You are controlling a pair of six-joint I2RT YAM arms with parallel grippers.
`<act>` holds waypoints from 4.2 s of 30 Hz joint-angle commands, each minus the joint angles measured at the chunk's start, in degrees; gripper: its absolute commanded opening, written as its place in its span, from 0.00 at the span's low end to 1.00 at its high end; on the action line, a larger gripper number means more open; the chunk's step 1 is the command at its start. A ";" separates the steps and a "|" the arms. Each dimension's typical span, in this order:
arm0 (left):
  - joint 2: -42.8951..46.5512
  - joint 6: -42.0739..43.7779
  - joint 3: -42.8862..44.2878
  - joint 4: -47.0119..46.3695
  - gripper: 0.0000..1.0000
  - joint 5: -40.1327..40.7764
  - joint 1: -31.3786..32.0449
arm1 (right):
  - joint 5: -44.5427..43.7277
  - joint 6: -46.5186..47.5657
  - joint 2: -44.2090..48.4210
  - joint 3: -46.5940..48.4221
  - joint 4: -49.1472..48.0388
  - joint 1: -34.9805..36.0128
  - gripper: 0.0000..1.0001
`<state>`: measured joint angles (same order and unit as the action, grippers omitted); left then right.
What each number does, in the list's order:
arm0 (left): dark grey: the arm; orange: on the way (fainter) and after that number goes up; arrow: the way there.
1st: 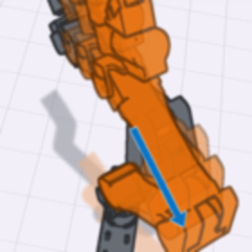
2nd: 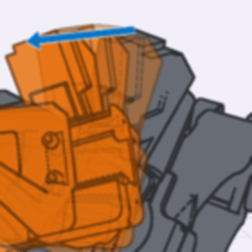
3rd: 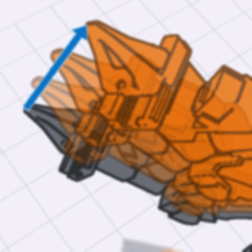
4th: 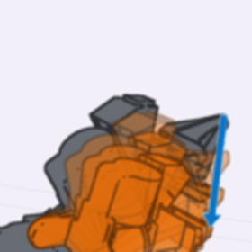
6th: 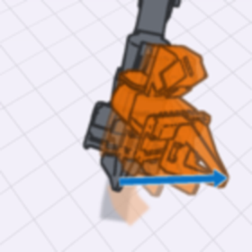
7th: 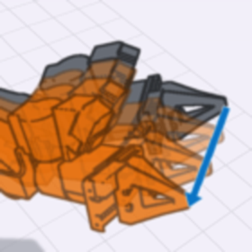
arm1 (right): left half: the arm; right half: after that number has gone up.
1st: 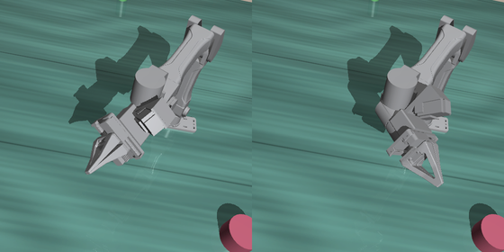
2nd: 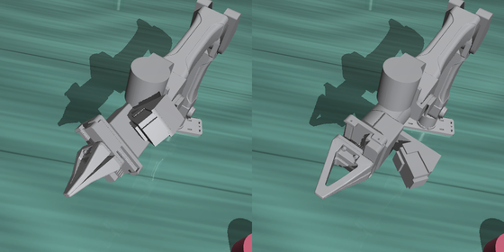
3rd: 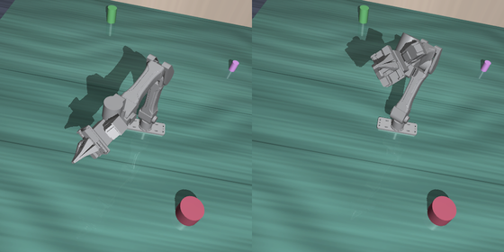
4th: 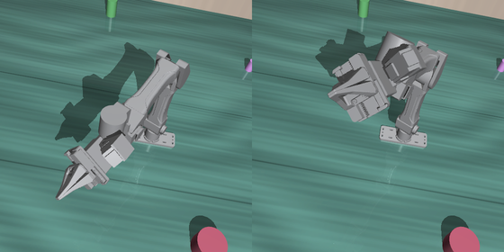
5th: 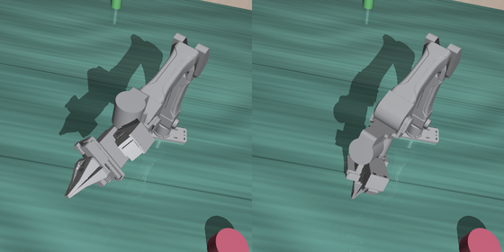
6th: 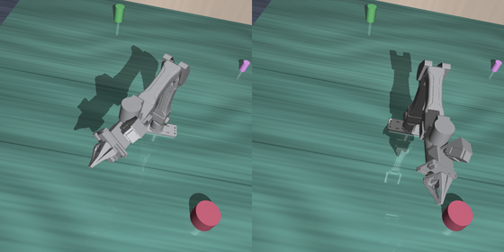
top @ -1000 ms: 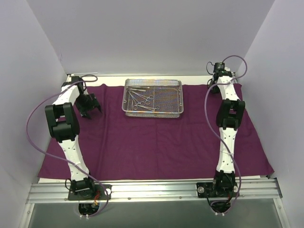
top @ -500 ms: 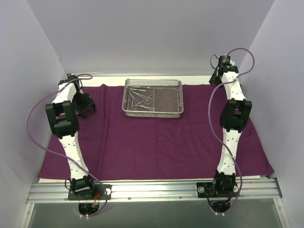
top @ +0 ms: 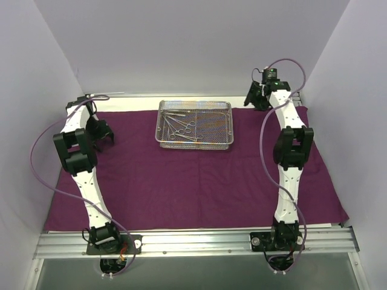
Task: Open and lay out the surgical kit
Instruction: Smooth out the surgical kit at the center of the board, then pick up the container from the surgical kit, then place the container in the surgical kit.
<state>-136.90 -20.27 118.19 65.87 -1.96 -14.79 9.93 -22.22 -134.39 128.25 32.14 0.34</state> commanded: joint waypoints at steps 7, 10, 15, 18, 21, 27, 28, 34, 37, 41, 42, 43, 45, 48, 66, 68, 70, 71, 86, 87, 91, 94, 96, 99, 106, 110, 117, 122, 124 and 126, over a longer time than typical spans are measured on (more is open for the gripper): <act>4.35 1.20 2.31 -0.30 0.78 -4.36 0.81 | 4.74 2.88 7.47 -4.93 2.23 2.39 0.67; 6.81 0.15 1.78 -0.56 0.79 -7.17 1.51 | 5.62 3.32 8.26 -5.64 2.93 2.65 0.70; 9.45 -1.79 1.78 -0.65 0.80 -11.75 2.57 | 5.97 4.11 9.32 -7.48 3.55 3.44 0.71; 11.91 -2.23 -0.67 -4.15 0.82 -16.14 4.67 | 8.16 4.55 10.28 -9.33 2.58 4.23 0.73; 13.33 -2.49 -2.17 -8.19 0.85 -20.01 8.26 | 9.75 4.99 9.94 -9.51 2.40 5.11 0.75; 9.38 -4.51 1.42 -11.89 0.87 -25.56 13.99 | 11.42 5.60 6.95 -7.93 3.45 6.60 0.78; 8.50 -4.60 2.21 -12.07 0.87 -25.21 16.26 | 11.51 5.78 5.99 -7.14 3.63 7.13 0.78; 3.06 -4.95 10.38 -9.97 0.87 -22.92 20.32 | 9.58 6.05 3.35 -5.81 4.69 8.01 0.77; 0.59 -4.78 13.20 -8.65 0.87 -21.95 21.99 | 9.49 6.22 2.29 -5.82 4.69 8.27 0.77; -2.23 -4.51 15.75 -6.19 0.86 -20.90 22.96 | 9.66 6.22 0.88 -5.64 4.86 8.62 0.72; -2.75 -4.51 15.93 -5.93 0.85 -20.81 23.13 | 9.58 6.31 0.53 -5.81 4.69 8.80 0.72; -2.93 -4.51 16.02 -6.01 0.82 -20.89 23.22 | 9.49 6.31 0.27 -5.81 4.51 8.98 0.72; -3.28 -4.69 16.19 -6.19 0.79 -20.89 23.49 | 9.40 6.40 -0.26 -5.29 4.42 9.15 0.69; -4.07 -4.95 17.42 -6.19 0.68 -21.07 23.66 | 9.31 6.22 -1.40 -4.41 4.51 9.24 0.64; 1.97 -6.27 24.37 -7.07 0.02 -21.25 23.93 | 4.84 1.04 -0.01 5.95 3.10 11.43 0.00; 3.56 -6.01 24.37 -6.81 0.02 -20.11 23.66 | 3.96 0.77 0.96 7.19 3.28 11.88 0.00; 5.32 -5.92 24.02 -5.58 0.02 -19.41 23.23 | 4.21 0.33 2.46 8.51 3.63 12.40 0.00; 5.76 -5.66 23.75 -5.22 0.02 -19.05 23.05 | 4.48 0.16 2.46 8.95 3.98 12.49 0.00; 31.42 -1.96 -10.68 -6.01 0.02 -8.60 21.47 | 5.27 2.79 6.60 5.17 7.23 22.77 0.00; 34.91 -2.05 -13.05 -6.53 0.02 -8.16 21.55 | 5.18 2.79 6.59 5.09 7.15 24.26 0.00; 43.81 -2.93 -28.05 -8.64 0.02 -5.43 21.03 | 5.09 3.23 5.72 4.03 6.09 27.61 0.00; 49.35 -4.16 -36.68 -10.31 0.02 -4.46 20.59 | 5.27 3.15 4.40 4.03 5.13 30.06 0.00; 53.20 -5.04 -39.87 -11.55 0.02 -2.80 20.67 | 5.10 3.32 3.52 4.20 4.51 31.30 0.00; 56.90 -6.09 -43.65 -10.41 0.02 -1.04 20.06 | 5.01 3.50 2.47 5.43 4.69 33.41 0.00; 60.61 -7.67 -49.11 -7.86 0.02 0.82 18.13 | 4.92 4.29 2.55 1.84 3.37 37.89 0.00; 59.82 -9.96 -50.69 -7.07 0.02 -0.68 17.86 | 4.57 4.73 3.25 -1.58 2.49 39.82 0.00; 56.92 -12.42 -54.11 -6.01 0.13 -3.22 15.85 | 4.30 4.73 3.78 -6.86 0.64 40.53 0.00; 57.27 -13.21 -57.71 -5.93 0.53 -4.55 12.42 | 5.36 4.64 4.04 -9.76 -0.15 40.53 0.01; 57.80 -12.95 -58.25 -6.01 0.63 -5.42 10.75 | 5.27 4.55 4.31 -10.99 -0.15 40.53 0.07; 58.32 -12.16 -57.81 -5.58 0.70 -5.86 10.22 | 5.18 4.64 4.83 -11.44 -0.24 40.53 0.11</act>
<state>-80.77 -32.05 59.48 62.65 -3.27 -3.36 11.22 -15.11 -133.27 118.21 32.32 38.61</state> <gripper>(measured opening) 0.686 0.176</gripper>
